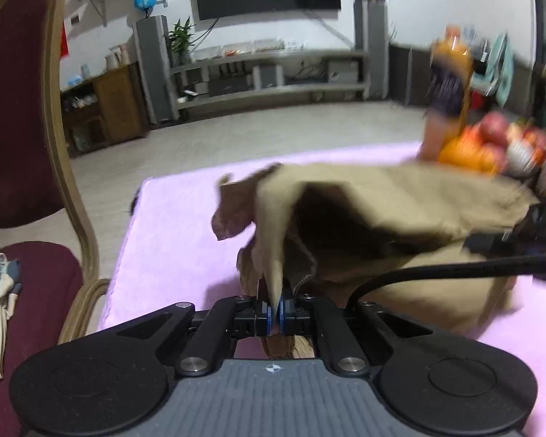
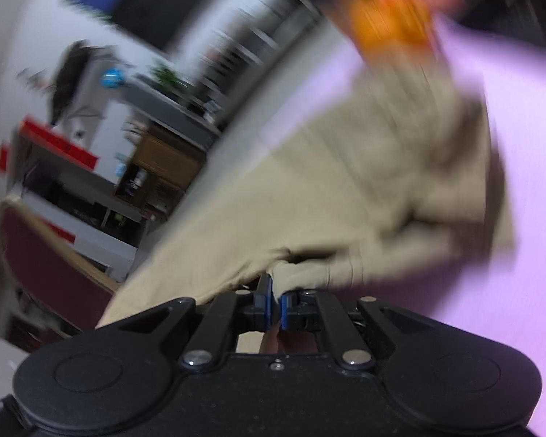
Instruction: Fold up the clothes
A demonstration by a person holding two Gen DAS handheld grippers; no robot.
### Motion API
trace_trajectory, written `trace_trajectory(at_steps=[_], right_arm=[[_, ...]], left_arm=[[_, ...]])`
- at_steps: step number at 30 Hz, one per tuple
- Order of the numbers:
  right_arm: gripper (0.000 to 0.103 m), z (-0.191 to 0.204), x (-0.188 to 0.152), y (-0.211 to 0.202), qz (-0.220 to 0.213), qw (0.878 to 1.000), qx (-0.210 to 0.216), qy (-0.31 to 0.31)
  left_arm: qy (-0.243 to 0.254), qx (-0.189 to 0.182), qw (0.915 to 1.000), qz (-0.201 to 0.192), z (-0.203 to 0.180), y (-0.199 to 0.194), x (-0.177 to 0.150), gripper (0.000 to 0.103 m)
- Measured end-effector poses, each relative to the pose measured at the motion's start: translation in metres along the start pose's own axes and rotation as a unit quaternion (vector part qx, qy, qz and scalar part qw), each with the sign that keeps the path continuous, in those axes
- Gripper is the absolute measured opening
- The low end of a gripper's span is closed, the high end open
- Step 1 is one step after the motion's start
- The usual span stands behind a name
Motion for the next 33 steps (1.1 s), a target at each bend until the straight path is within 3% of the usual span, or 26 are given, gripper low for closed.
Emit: trace_trajectory(at_steps=[3,7,10,12,14,18,19,21,22,23,26,30,33], right_arm=[[0.005,0.041,0.044,-0.062,-0.049,0.997,0.007,-0.065],[0.004,0.093,0.091,-0.151,-0.111,0.986,0.025,-0.125],[0.004,0.127,0.110,-0.187,-0.129,0.977,0.041,-0.166],[0.004,0.144,0.118,-0.196,-0.133,0.972,0.038,-0.191],[0.004,0.139,0.117,-0.177,-0.113,0.972,0.023,-0.203],[0.004,0.099,0.097,-0.114,-0.060,0.974,-0.022,-0.218],[0.004,0.080,0.092,-0.095,-0.045,0.977,-0.038,-0.206],[0.005,0.046,0.084,-0.066,-0.015,0.985,-0.057,-0.163],[0.005,0.043,0.086,-0.061,-0.011,0.987,-0.056,-0.149],[0.004,0.047,0.087,-0.060,-0.010,0.988,-0.053,-0.142],[0.004,0.130,0.101,-0.088,-0.052,0.975,0.007,-0.216],[0.004,0.243,0.115,-0.135,-0.118,0.940,0.093,-0.307],[0.004,0.298,0.124,-0.174,-0.166,0.916,0.140,-0.338]], left_arm=[[-0.048,-0.061,0.9968,-0.017,0.012,-0.047,0.024,0.005],[-0.132,-0.153,0.9781,-0.050,0.028,-0.112,0.047,0.005],[-0.180,-0.174,0.9643,-0.087,0.038,-0.147,0.052,0.005],[-0.202,-0.169,0.9611,-0.085,0.039,-0.151,0.040,0.005],[-0.208,-0.153,0.9637,-0.069,0.034,-0.139,0.021,0.005],[-0.210,-0.117,0.9707,-0.004,0.018,-0.075,-0.038,0.005],[-0.219,-0.109,0.9694,0.019,0.016,-0.059,-0.055,0.005],[-0.260,-0.115,0.9573,0.055,0.015,-0.036,-0.082,0.004],[-0.271,-0.120,0.9537,0.049,0.019,-0.038,-0.079,0.004],[-0.273,-0.123,0.9536,0.033,0.023,-0.045,-0.066,0.004],[-0.277,-0.131,0.9517,-0.016,0.035,-0.068,-0.026,0.003],[-0.277,-0.136,0.9400,-0.147,0.058,-0.143,0.052,0.003],[-0.265,-0.124,0.9355,-0.197,0.068,-0.181,0.083,0.003]])
Point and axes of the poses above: each gripper's, at about its wrist camera, not at the fingertips, and y roughly the way its jaws point, z to its left, x to its top, the point moved 8 cm from there along y, roughly the way its jaws point, and after that the axes turned 8 degrees about y, right-handed, at the moved point
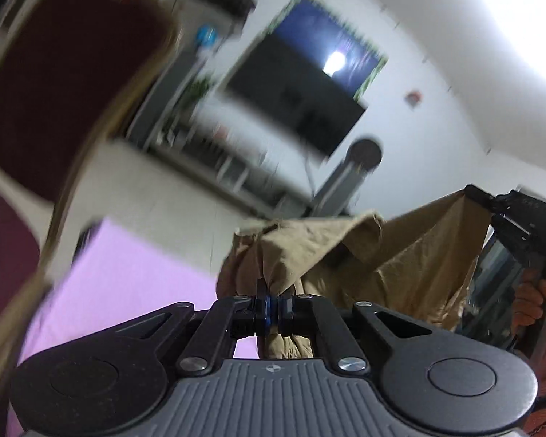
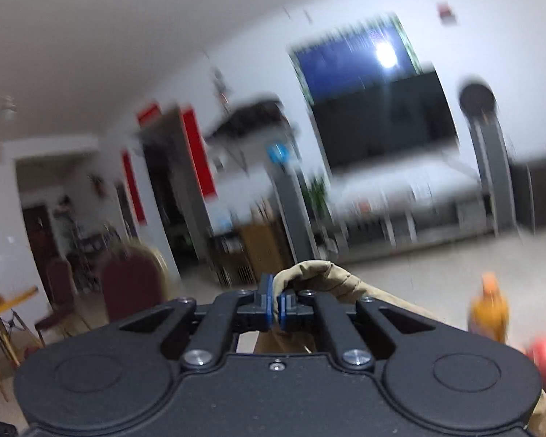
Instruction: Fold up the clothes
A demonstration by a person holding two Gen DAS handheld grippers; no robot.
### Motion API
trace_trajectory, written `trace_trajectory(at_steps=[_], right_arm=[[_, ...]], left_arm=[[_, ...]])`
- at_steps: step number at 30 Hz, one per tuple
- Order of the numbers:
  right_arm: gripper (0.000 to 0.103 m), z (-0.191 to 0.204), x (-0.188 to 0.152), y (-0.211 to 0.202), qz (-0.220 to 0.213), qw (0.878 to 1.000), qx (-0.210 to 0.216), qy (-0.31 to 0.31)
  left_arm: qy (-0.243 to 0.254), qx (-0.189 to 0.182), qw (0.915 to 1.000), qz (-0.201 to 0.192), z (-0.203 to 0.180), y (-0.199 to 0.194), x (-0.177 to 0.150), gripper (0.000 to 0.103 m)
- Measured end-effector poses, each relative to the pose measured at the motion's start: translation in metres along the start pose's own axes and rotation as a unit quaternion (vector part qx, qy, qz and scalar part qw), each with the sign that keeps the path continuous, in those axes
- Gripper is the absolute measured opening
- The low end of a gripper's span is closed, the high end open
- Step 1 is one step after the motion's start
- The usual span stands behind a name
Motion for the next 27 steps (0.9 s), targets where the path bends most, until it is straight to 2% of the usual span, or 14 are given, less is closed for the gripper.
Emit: trace_trajectory(at_steps=[3,5,7,9,11,12,13,14,15,16,17,20,23,27], right_arm=[[0.005,-0.017,-0.005,0.001,0.014,0.999,-0.028,0.014],[0.005,-0.057,-0.041,0.015,0.069,0.993,-0.084,0.052],[0.008,-0.113,-0.099,0.028,0.152,0.971,-0.146,0.110],[0.015,-0.166,-0.167,0.038,0.227,0.942,-0.189,0.161],[0.026,-0.202,-0.221,0.034,0.263,0.916,-0.229,0.196],[0.031,-0.208,-0.239,0.028,0.269,0.911,-0.231,0.209],[0.038,-0.213,-0.257,0.021,0.275,0.907,-0.230,0.222],[0.043,-0.215,-0.269,0.013,0.279,0.906,-0.220,0.230],[0.058,-0.217,-0.280,0.005,0.283,0.905,-0.211,0.239],[0.070,-0.218,-0.292,-0.003,0.287,0.904,-0.201,0.246],[0.073,-0.219,-0.303,-0.011,0.290,0.904,-0.195,0.247],[0.074,-0.214,-0.335,-0.036,0.300,0.899,-0.172,0.268],[0.073,-0.207,-0.360,-0.049,0.305,0.892,-0.152,0.296],[0.048,-0.212,-0.393,-0.046,0.331,0.879,-0.144,0.310]], left_arm=[[-0.007,0.015,0.9992,0.037,0.012,0.009,-0.021,0.003],[-0.033,0.033,0.9937,0.101,0.033,0.028,-0.063,0.003],[-0.052,0.050,0.9824,0.172,0.055,0.051,-0.110,0.003],[-0.044,0.087,0.9683,0.230,0.075,0.068,-0.155,0.004],[-0.034,0.129,0.9511,0.279,0.096,0.078,-0.194,0.005],[-0.032,0.140,0.9463,0.289,0.103,0.077,-0.207,0.005],[-0.028,0.145,0.9451,0.292,0.107,0.076,-0.214,0.010],[-0.023,0.146,0.9458,0.289,0.109,0.075,-0.216,0.018],[-0.019,0.143,0.9479,0.284,0.109,0.074,-0.216,0.035],[-0.012,0.138,0.9505,0.278,0.108,0.071,-0.216,0.043],[-0.004,0.135,0.9529,0.272,0.107,0.066,-0.216,0.043],[0.025,0.135,0.9546,0.264,0.107,0.063,-0.221,0.046],[0.065,0.140,0.9492,0.274,0.104,0.061,-0.234,0.053],[0.097,0.144,0.9395,0.295,0.102,0.071,-0.251,0.054]])
Point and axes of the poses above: each gripper's, at about its wrist camera, not at the fingertips, and y roughly the way its jaws point, z to its left, x to its top, the point moved 8 cm from there along y, roughly the way its jaws point, and after that the axes turned 8 degrees about y, right-handed, at the moved point
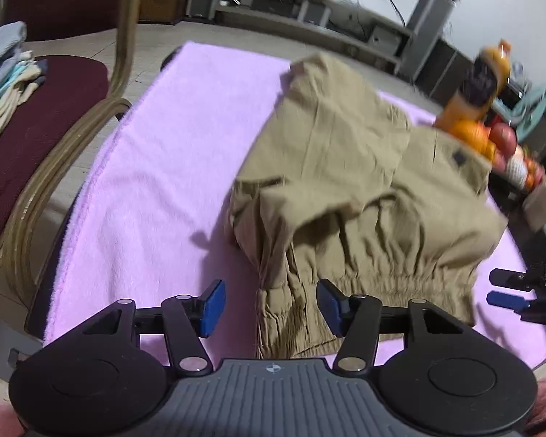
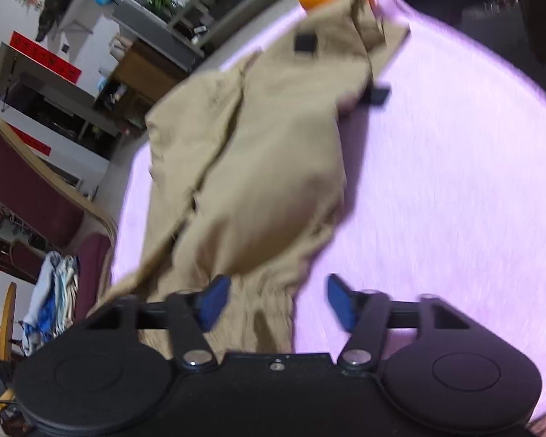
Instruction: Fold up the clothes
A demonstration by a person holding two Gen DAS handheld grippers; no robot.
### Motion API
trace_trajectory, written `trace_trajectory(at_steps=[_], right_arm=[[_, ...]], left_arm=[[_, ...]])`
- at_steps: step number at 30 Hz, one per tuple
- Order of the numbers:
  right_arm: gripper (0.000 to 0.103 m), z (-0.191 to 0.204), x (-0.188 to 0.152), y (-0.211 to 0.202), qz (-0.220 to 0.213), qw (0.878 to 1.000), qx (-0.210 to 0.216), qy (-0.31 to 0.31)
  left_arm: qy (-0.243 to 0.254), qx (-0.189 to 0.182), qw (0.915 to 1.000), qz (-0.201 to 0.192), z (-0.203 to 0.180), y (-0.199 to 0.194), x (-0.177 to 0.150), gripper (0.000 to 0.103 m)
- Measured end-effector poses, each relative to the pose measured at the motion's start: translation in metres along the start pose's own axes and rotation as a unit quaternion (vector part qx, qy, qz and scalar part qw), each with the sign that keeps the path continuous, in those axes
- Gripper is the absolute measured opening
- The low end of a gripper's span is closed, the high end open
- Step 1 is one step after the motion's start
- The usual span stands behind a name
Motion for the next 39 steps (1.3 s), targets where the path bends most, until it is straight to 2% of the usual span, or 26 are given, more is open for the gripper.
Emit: trace_trajectory(at_steps=[5,6,7,10,12,13,14,15,17,18,21,22,24,26,29,31,32,36,38,39], right_arm=[[0.044,-0.010,0.001,0.021,0.015,0.999,0.029,0.035],[0.039,-0.008,-0.001,0.023,0.021,0.998,0.038,0.034],[0.034,-0.005,-0.005,0.024,0.032,0.998,0.048,0.036],[0.034,-0.003,-0.015,0.028,0.062,0.996,0.047,0.034],[0.034,-0.009,-0.017,0.030,0.082,0.992,0.065,0.066],[0.034,-0.012,-0.018,0.030,0.088,0.990,0.072,0.078],[0.032,-0.013,-0.016,0.029,0.076,0.992,0.069,0.076],[0.034,-0.014,-0.014,0.028,0.064,0.993,0.069,0.075],[0.047,-0.010,-0.014,0.030,0.050,0.992,0.087,0.078],[0.049,-0.007,-0.014,0.031,0.044,0.991,0.097,0.080],[0.033,0.007,-0.012,0.016,0.034,0.980,0.170,0.092],[0.033,0.010,-0.010,0.008,0.030,0.974,0.200,0.102],[0.034,0.008,-0.008,-0.001,0.028,0.964,0.231,0.129],[0.034,-0.003,-0.015,0.005,0.040,0.963,0.218,0.156],[0.036,-0.020,-0.032,0.025,0.065,0.970,0.155,0.174],[0.034,-0.026,-0.041,0.034,0.085,0.970,0.133,0.182],[0.035,-0.024,-0.042,0.033,0.086,0.971,0.134,0.180],[0.050,-0.014,-0.042,0.034,0.086,0.971,0.148,0.168],[0.053,-0.013,-0.035,0.032,0.061,0.966,0.169,0.184],[0.053,-0.015,-0.031,0.028,0.030,0.964,0.178,0.197]], left_arm=[[0.016,0.000,0.9999,0.002,-0.007,0.020,0.002,0.049],[0.012,0.000,0.9999,0.004,-0.007,0.023,0.001,0.040],[0.004,-0.002,1.0000,0.008,-0.005,0.026,0.000,0.037],[-0.021,-0.008,0.9996,0.018,0.002,0.030,-0.003,0.035],[-0.037,-0.014,0.9990,0.023,0.006,0.032,-0.004,0.037],[-0.044,-0.016,0.9986,0.026,0.008,0.032,-0.005,0.039],[-0.050,-0.017,0.9982,0.030,0.009,0.034,-0.006,0.040],[-0.054,-0.018,0.9979,0.032,0.010,0.034,-0.006,0.041],[-0.057,-0.018,0.9976,0.034,0.010,0.035,-0.006,0.041],[-0.060,-0.018,0.9975,0.035,0.010,0.036,-0.006,0.041],[-0.074,-0.024,0.9963,0.035,0.014,0.035,-0.007,0.041],[-0.079,-0.027,0.9959,0.035,0.015,0.035,-0.008,0.041],[-0.086,-0.030,0.9952,0.036,0.016,0.035,-0.008,0.041],[-0.085,-0.028,0.9953,0.036,0.015,0.035,-0.008,0.041],[-0.081,-0.027,0.9957,0.035,0.014,0.035,-0.008,0.042],[-0.082,-0.028,0.9957,0.035,0.014,0.035,-0.008,0.042],[-0.083,-0.029,0.9955,0.035,0.014,0.035,-0.008,0.042],[-0.082,-0.028,0.9956,0.035,0.013,0.035,-0.008,0.042],[-0.083,-0.029,0.9955,0.036,0.013,0.035,-0.008,0.042],[-0.086,-0.030,0.9952,0.036,0.014,0.035,-0.008,0.042]])
Point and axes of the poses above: each gripper's, at about its wrist camera, not at the fingertips, and y roughly the way its jaws point, z to its left, x to its top, the point moved 8 cm from there along y, roughly the way its jaws point, and after that the axes turned 8 degrees about y, right-handed, at the moved point
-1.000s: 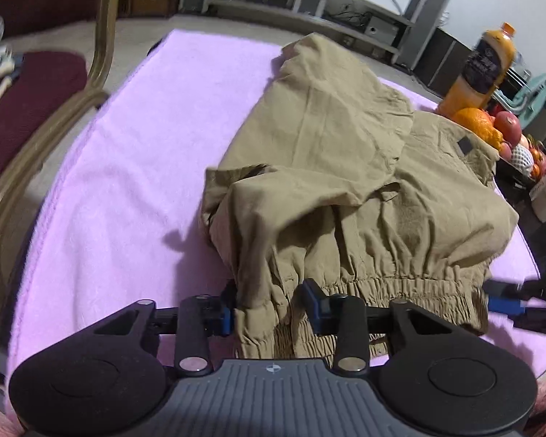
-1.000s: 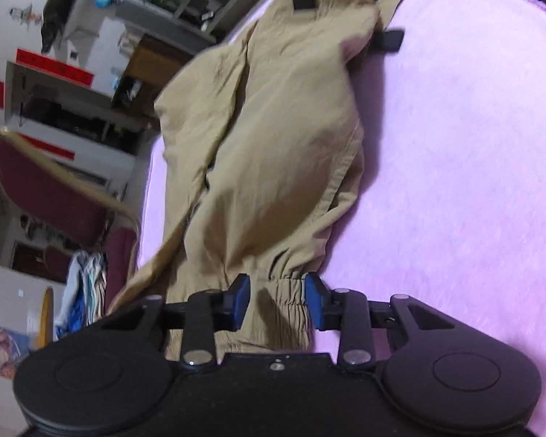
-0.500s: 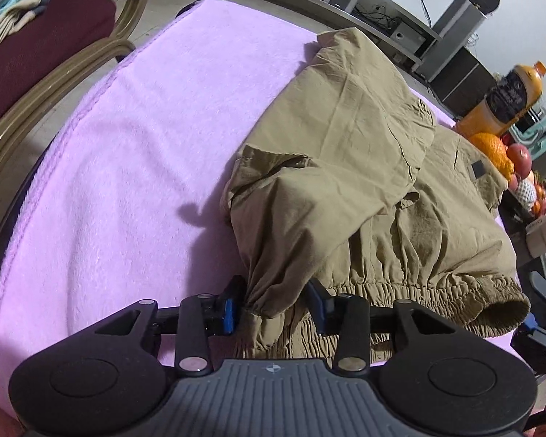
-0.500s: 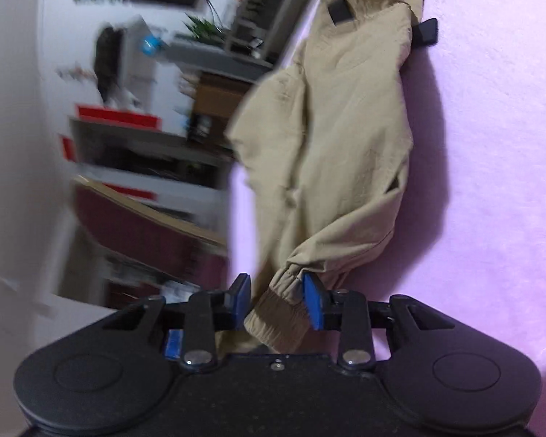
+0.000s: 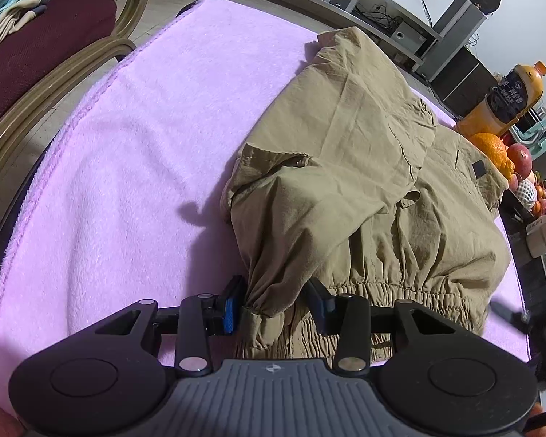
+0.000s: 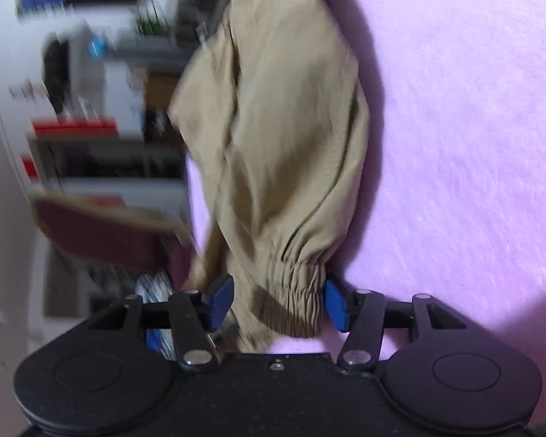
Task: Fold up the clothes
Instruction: 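Close the right tool on one cuff while the left tool closes on the other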
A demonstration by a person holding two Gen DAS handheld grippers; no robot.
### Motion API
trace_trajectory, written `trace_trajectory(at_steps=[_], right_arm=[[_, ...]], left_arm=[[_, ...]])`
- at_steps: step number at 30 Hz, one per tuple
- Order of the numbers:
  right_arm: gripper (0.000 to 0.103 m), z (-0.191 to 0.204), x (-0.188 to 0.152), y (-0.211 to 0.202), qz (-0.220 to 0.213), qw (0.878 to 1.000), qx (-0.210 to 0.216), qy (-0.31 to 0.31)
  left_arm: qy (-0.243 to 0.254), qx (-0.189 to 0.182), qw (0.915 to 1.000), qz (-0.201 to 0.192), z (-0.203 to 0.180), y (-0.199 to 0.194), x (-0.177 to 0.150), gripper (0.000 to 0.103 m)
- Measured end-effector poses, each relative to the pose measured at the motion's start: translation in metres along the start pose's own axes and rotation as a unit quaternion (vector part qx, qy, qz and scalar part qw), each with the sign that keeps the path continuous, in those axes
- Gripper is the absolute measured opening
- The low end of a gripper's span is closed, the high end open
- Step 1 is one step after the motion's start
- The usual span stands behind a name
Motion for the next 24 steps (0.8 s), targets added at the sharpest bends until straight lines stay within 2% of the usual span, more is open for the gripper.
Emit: trace_trajectory(at_steps=[1,3,7,10,12,16,18,20,21,23,24], right_arm=[[0.053,0.000,0.004,-0.004,-0.034,0.999,0.006,0.006],[0.053,-0.004,0.008,-0.008,-0.062,0.998,0.010,0.018],[0.052,0.005,-0.021,0.029,0.080,0.996,0.035,0.022],[0.052,0.007,-0.037,0.040,0.099,0.995,0.020,-0.007],[0.050,0.005,-0.036,0.041,0.094,0.995,0.022,0.006],[0.051,0.004,-0.009,0.021,0.004,0.999,0.030,0.025],[0.050,0.004,0.000,0.024,-0.009,0.998,0.035,0.045],[0.035,0.002,0.000,0.031,-0.002,0.999,0.012,0.038],[0.018,0.006,-0.001,0.040,-0.003,1.000,-0.018,0.018],[0.013,0.018,-0.001,0.037,-0.021,0.997,-0.068,-0.027],[0.012,0.028,0.000,0.026,-0.031,0.995,-0.081,-0.054]], left_arm=[[-0.004,-0.002,1.0000,0.000,0.001,0.000,0.000,0.042],[-0.007,-0.005,1.0000,0.000,0.002,0.000,0.000,0.042],[-0.008,-0.004,1.0000,0.000,0.001,0.001,0.000,0.042],[-0.005,-0.004,1.0000,0.000,0.001,0.000,-0.001,0.042],[-0.007,-0.006,1.0000,0.000,0.001,0.001,-0.001,0.042],[-0.010,-0.007,0.9999,0.000,0.002,0.001,-0.001,0.042],[-0.011,-0.007,0.9999,0.001,0.001,0.001,-0.001,0.041],[-0.009,-0.008,0.9999,0.006,-0.001,0.001,-0.001,0.024],[-0.002,-0.010,0.9999,0.008,-0.004,0.000,-0.002,0.014],[0.027,-0.005,0.9996,0.009,-0.013,-0.006,-0.001,0.012],[0.028,-0.015,0.9994,0.016,-0.018,-0.010,-0.001,0.012]])
Point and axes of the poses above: each gripper's, at about its wrist camera, not at the fingertips, and y roughly the way its jaws point, z to its left, x to its top, the point moved 8 cm from there along y, roughly the way its jaws point, and after that the axes turned 8 degrees about y, right-handed, at the moved point
